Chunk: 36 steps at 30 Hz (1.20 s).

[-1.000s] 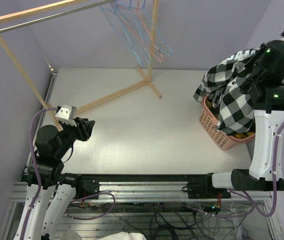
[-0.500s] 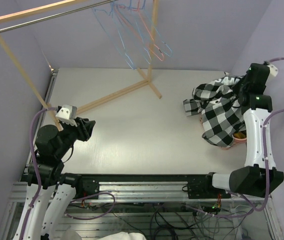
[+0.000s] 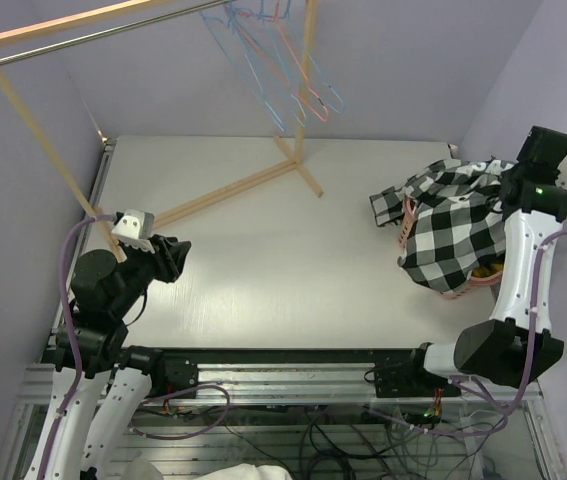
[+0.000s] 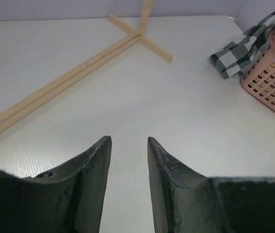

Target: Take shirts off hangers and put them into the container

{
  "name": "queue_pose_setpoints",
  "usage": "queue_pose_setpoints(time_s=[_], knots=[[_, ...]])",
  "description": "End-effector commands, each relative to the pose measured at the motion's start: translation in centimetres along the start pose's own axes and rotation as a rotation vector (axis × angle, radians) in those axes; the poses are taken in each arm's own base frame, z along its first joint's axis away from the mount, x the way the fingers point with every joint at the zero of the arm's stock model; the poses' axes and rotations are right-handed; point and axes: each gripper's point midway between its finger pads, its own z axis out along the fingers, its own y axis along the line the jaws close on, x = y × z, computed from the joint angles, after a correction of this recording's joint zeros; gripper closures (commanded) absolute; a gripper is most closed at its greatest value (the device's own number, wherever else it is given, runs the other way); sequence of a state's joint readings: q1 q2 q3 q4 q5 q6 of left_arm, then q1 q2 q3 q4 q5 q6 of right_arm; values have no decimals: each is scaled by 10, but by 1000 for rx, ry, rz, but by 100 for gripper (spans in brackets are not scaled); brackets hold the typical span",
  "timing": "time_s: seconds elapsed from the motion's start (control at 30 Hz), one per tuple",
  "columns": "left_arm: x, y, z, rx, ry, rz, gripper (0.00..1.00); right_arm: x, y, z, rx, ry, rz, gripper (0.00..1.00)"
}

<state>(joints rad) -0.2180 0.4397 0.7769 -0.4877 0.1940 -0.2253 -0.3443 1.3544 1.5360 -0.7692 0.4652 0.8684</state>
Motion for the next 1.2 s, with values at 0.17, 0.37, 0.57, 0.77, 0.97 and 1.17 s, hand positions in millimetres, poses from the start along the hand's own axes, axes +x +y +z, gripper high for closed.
queue_pose_setpoints(time_s=[0.17, 0.37, 0.57, 0.77, 0.97, 1.17], knots=[[3, 0, 3, -2, 7, -6, 53, -11, 7, -7, -92, -86, 82, 100], [3, 0, 3, -2, 10, -6, 53, 82, -29, 24, -8, 159, 86, 100], [3, 0, 3, -3, 11, -8, 53, 155, -75, 45, 164, 351, 9, 100], [4, 1, 4, -5, 15, -10, 53, 211, -123, 57, 266, 444, -59, 100], [6, 2, 7, -9, 27, -11, 54, 239, -152, 59, 287, 437, -93, 100], [8, 3, 9, -13, 38, -15, 54, 262, -165, 68, 326, 455, -201, 100]])
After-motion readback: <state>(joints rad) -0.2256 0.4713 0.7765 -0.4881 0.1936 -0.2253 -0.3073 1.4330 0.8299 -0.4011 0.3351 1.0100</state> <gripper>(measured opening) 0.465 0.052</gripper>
